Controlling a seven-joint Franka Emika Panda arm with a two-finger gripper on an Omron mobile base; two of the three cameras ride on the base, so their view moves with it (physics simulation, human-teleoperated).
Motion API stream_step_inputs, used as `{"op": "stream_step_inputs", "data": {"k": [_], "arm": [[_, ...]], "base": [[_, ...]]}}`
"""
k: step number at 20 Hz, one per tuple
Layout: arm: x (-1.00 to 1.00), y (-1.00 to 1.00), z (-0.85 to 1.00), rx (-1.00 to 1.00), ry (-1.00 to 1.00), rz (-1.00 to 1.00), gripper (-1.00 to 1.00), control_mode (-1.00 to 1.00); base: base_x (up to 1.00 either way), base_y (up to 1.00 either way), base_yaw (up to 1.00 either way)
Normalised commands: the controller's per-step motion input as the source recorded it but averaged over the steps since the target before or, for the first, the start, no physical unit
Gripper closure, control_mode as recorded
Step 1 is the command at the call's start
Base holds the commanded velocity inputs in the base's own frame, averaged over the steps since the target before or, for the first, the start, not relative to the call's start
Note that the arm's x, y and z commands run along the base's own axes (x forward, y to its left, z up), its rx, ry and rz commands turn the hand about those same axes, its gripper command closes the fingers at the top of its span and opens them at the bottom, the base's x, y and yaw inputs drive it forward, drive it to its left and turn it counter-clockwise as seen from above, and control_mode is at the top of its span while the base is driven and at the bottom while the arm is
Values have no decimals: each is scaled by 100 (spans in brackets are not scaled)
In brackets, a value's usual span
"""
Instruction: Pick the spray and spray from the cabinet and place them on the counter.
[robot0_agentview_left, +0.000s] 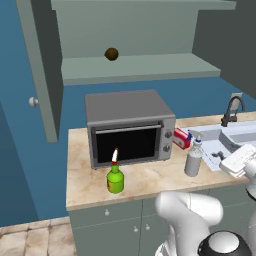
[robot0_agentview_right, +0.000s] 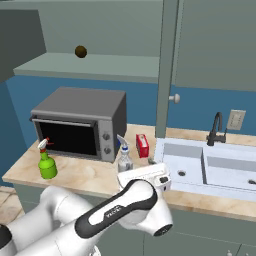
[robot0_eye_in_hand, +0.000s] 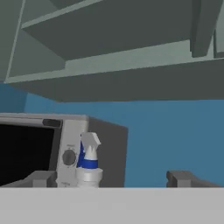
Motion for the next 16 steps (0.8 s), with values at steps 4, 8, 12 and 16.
{"op": "stream_step_inputs", "data": {"k": [4,8,12,16], "arm": [[-48,-13,32,-13,5,-4,-100,-100],[-56,-11,34,-14,0,-4,-100,-100],[-56,-4,31,-15,0,-5,-100,-100],[-51,-1,30,-19,0,-6,-100,-100]], "base": [[0,0,0],[0,0,0],[0,0,0],[0,0,0]]}}
